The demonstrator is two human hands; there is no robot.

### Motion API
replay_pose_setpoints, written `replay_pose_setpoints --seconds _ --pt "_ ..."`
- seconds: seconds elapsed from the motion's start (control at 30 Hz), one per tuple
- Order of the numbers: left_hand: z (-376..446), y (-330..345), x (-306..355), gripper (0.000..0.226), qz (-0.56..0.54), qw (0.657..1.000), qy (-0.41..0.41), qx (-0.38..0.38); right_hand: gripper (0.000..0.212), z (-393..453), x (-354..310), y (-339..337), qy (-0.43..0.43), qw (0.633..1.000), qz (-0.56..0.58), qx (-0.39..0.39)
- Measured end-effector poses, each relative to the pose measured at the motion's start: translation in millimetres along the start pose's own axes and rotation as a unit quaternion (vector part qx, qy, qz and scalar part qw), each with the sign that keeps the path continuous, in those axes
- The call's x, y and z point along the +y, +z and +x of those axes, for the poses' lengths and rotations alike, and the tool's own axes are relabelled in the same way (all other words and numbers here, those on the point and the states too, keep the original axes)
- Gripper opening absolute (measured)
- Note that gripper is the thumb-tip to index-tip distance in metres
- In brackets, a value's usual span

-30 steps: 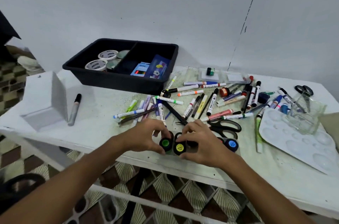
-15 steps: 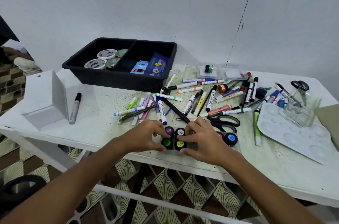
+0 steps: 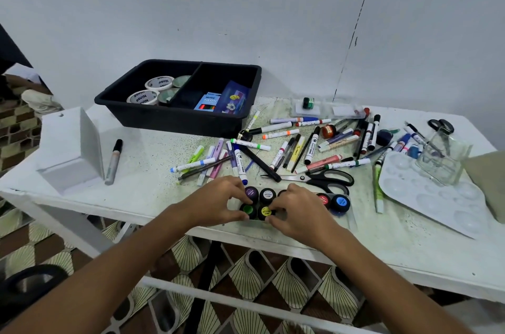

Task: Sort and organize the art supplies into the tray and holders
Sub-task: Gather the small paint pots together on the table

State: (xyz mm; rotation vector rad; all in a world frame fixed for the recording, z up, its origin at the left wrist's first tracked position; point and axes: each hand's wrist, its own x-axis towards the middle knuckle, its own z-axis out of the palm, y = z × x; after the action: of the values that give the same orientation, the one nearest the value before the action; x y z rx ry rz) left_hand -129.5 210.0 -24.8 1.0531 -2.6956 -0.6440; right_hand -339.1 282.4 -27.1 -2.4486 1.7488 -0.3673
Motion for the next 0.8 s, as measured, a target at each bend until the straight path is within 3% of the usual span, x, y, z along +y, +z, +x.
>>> replay_pose_setpoints --seconds 0.13,0.27,0.47,0.63,0.8 --pt "8.0 -5.7 2.4 0.033 0.025 0.999 0.02 -0.01 0.031 3.1 7.0 -9.4 -0.013 0.998 0.037 -0.046" --pt "27.8 -6.2 7.6 0.026 0.011 0.999 0.024 0.02 0.025 6.4 22.2 -15.4 0.01 0.994 0.105 -0.035" --pt "96.3 -4.4 25.8 0.023 -0.035 0.998 0.012 0.057 0.026 7.1 93.0 -43.8 0.111 0.984 0.125 0.056" --pt "182.9 6.8 46.5 0.019 -0.061 0.992 0.0 0.106 0.025 12.5 185.5 -65.9 0.245 0.953 0.097 0.151" --pt "264.2 24.3 58.2 0.034 -0.008 0.993 0.006 0.118 0.037 25.6 259.3 -81.7 0.342 0.933 0.001 0.112"
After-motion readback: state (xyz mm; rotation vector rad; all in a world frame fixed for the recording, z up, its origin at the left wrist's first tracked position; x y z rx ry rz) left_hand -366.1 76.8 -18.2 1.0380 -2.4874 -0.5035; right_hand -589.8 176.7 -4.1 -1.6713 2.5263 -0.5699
